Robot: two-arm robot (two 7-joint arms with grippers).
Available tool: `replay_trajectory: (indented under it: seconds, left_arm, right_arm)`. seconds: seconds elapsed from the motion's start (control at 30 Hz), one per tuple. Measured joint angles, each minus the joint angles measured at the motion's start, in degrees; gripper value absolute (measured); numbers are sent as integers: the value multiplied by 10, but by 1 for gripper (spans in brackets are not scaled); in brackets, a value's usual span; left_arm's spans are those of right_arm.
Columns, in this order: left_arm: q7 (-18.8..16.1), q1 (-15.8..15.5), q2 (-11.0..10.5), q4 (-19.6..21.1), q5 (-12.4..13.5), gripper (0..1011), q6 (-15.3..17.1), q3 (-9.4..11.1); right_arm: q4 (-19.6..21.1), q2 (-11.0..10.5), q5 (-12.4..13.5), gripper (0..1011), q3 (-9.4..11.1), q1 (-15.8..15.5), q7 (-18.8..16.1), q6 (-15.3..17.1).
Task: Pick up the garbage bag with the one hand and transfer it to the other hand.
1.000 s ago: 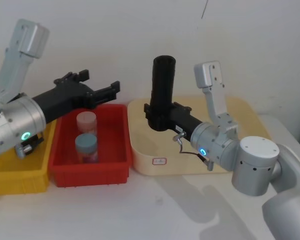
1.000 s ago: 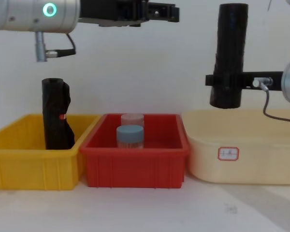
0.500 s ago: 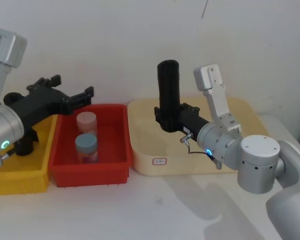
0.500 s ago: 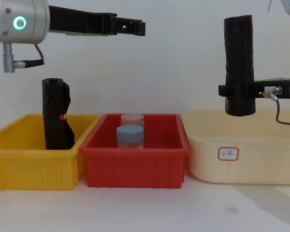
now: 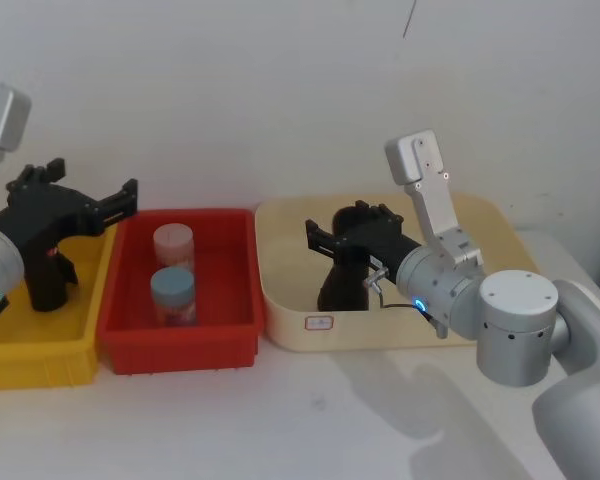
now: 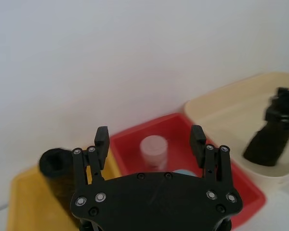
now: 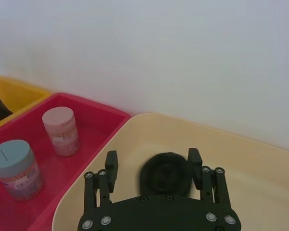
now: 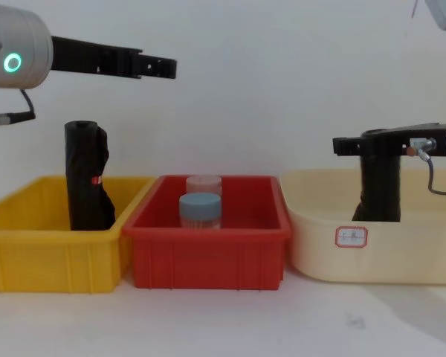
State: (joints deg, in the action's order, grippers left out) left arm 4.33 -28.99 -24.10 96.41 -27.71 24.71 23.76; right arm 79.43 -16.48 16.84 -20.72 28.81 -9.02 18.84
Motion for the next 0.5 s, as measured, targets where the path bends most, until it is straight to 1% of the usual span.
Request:
replay_trajectory:
  seconds: [0.03,0.07,0.1,0.13,0.23,0.5]
  left_arm:
    - [-9,2,1,-2,6,1001,0,-1]
    - [-13,2,1,-2,9,1001,0,-1]
    - [-16,3,1,-3,11,1001,0,-1]
    - [-19,4,1,-3,14,1001,0,-1]
    - [-30,6,2,-5,21,1001,0,-2]
    - [-48,9,4,-8,34,1001,-1,-4]
  right_arm:
    - [0,0,-1,899,0,0,0,0]
    - [0,0,-1,899,0,0,0,0]
    - [-1,0,-2,951,0,0,0,0]
    - [-1,0,-2,979,-1,1,1,0]
    - [-2,0,-3,1000,-1,1,1,0]
    - [-2,-1,-5,1000,-1,1,1,0]
